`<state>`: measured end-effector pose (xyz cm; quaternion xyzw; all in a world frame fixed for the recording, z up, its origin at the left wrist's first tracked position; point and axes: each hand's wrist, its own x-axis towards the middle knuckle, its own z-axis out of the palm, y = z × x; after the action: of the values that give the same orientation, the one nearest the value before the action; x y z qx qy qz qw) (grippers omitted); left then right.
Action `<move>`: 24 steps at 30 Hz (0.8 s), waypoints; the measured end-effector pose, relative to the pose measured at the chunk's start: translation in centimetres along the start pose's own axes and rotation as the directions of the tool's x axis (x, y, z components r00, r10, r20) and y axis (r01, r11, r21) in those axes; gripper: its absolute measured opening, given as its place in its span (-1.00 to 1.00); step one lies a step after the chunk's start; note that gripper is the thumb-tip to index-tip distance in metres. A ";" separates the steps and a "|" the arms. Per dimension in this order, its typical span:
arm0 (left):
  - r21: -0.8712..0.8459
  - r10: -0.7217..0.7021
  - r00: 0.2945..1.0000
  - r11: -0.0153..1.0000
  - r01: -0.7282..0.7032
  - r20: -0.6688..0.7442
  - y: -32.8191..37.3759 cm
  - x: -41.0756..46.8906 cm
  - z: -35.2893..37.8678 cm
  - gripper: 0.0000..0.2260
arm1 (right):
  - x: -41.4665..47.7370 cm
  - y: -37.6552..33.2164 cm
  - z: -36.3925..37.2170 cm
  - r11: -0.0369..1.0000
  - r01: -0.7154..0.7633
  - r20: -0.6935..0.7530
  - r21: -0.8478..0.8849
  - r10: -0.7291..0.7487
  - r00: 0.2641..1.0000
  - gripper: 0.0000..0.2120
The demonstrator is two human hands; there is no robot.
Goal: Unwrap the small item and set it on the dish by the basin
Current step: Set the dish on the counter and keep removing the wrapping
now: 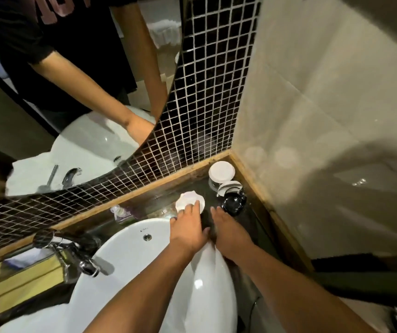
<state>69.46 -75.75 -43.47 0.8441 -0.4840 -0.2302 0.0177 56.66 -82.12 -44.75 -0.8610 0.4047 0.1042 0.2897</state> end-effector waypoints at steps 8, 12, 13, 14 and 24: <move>0.180 0.213 0.968 0.955 -0.235 0.133 4.7 -2.5 5.9 -0.34 | -6.4 8.0 4.9 0.959 -0.200 -0.127 -0.200 0.177 0.976 -0.30; 0.217 0.224 0.957 0.941 -0.262 0.182 6.3 -1.9 7.7 -0.24 | -7.4 9.1 7.7 0.952 -0.225 -0.100 -0.206 0.208 0.973 -0.28; 0.216 0.215 0.958 0.943 -0.254 0.189 6.6 -1.6 7.8 -0.24 | -7.3 9.0 8.2 0.954 -0.221 -0.101 -0.204 0.204 0.974 -0.28; 0.214 0.204 0.957 0.945 -0.247 0.204 6.7 -1.3 7.9 -0.23 | -7.2 8.8 8.6 0.958 -0.215 -0.111 -0.191 0.197 0.974 -0.29; 0.136 0.238 0.956 0.955 -0.262 0.170 5.8 1.4 8.0 -0.74 | -5.4 7.9 8.7 0.967 -0.148 -0.131 -0.205 0.122 0.984 -0.36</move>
<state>62.08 -78.45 -49.62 0.7547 -0.6036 -0.2508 -0.0569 47.68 -77.61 -52.84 -0.8622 0.4652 0.1161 0.1633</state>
